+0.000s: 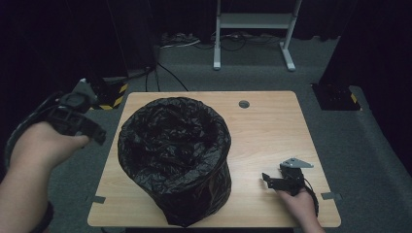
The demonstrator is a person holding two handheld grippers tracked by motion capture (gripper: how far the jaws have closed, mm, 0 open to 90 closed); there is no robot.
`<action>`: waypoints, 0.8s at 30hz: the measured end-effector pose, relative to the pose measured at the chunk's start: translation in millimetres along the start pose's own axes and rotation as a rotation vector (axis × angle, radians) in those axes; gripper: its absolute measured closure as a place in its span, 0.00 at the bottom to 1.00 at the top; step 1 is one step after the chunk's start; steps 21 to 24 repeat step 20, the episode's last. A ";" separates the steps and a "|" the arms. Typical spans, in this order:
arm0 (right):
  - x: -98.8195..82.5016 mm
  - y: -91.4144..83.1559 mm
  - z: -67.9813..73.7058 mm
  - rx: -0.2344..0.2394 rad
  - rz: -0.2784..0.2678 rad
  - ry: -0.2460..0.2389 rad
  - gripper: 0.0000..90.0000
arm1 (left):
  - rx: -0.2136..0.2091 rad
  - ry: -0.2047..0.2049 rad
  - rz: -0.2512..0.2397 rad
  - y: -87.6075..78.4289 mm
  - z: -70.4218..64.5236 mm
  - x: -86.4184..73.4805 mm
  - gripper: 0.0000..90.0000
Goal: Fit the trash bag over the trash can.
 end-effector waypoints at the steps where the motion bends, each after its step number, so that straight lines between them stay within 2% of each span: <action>1: 0.0 0.1 0.1 -0.001 0.000 -0.002 0.16 | -0.003 -0.013 0.009 2.6 3.6 -3.0 0.23; 3: 0.0 0.2 0.2 -0.002 0.001 -0.004 0.16 | -0.033 -0.030 0.008 7.8 5.2 -7.8 0.23; 5: 0.0 0.2 0.3 -0.003 0.001 -0.005 0.16 | -0.042 -0.024 0.006 11.5 4.3 -8.7 0.23; 10: -0.2 0.0 0.1 -0.005 0.002 -0.006 0.16 | -0.052 -0.024 0.004 16.5 2.1 -7.2 0.24; 16: -0.1 -0.1 -0.1 -0.003 0.001 -0.001 0.16 | -0.048 -0.030 0.013 21.6 5.2 -9.7 0.24; 19: -0.1 -0.1 -0.2 -0.002 0.001 -0.002 0.16 | -0.055 -0.047 0.009 23.0 7.8 -12.2 0.23; 24: -0.1 -0.1 -0.2 -0.002 0.001 -0.002 0.16 | -0.056 -0.046 0.008 22.9 8.7 -12.9 0.23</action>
Point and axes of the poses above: each handheld gripper's, and its own axes: y roughly forward along the jaws, x roughly out of its top, z roughly to its left, the point moved 6 cm from there along y, roughly forward along the jaws, and after that the axes turned 13 degrees about -z, right-handed, at the moved point
